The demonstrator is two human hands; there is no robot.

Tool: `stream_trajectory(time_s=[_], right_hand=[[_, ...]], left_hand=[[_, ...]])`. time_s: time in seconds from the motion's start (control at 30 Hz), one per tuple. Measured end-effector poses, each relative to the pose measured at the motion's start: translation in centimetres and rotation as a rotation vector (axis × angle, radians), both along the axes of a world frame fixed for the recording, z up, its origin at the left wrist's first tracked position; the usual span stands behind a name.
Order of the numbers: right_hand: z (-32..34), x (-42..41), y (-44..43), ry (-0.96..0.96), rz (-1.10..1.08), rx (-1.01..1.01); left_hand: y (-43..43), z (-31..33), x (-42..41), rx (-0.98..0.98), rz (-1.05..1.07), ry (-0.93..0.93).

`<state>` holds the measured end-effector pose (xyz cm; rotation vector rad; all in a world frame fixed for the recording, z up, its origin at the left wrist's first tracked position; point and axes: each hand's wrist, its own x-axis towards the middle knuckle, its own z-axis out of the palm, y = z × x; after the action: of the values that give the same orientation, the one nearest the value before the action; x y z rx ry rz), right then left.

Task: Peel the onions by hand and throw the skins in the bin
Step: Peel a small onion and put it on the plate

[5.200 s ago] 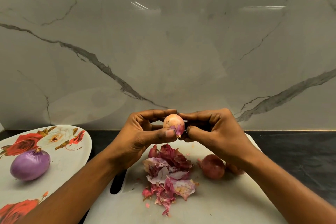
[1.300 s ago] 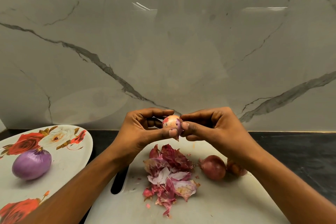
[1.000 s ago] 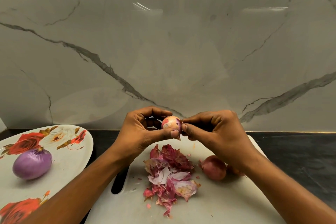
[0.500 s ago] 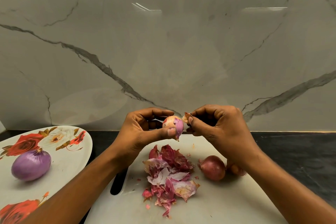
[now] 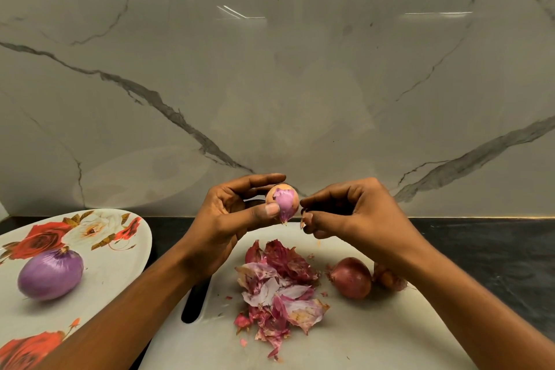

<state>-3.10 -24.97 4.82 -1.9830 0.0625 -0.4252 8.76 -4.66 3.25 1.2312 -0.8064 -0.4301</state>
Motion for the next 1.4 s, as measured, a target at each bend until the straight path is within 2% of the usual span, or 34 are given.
stream_trajectory(time_s=[0.17, 0.4, 0.6, 0.77, 0.97, 1.2, 1.4], right_hand=[[0.76, -0.24, 0.26, 0.044, 0.097, 0.197], [0.71, -0.4, 0.41, 0.016, 0.123, 0.204], [0.41, -0.25, 0.56, -0.053, 0.045, 0.138], [0.61, -0.2, 0.45, -0.044, 0.069, 0.227], [0.6, -0.32, 0.75, -0.056, 0.103, 0.197], [0.33, -0.02, 0.13, -0.122, -0.006, 0.18], [0.38, -0.04, 0.45, -0.031, 0.079, 0.207]], left_hand=[[-0.08, -0.02, -0.22, 0.047, 0.007, -0.084], [0.13, -0.08, -0.26, 0.068, -0.03, -0.105], [0.16, 0.06, -0.38, 0.038, -0.068, -0.06], [0.11, -0.05, -0.05, 0.023, -0.032, -0.051], [0.12, -0.21, 0.2, 0.015, -0.008, -0.034], [-0.04, -0.33, 0.29, -0.018, -0.06, 0.035], [-0.04, -0.44, 0.21, 0.009, -0.048, -0.026]])
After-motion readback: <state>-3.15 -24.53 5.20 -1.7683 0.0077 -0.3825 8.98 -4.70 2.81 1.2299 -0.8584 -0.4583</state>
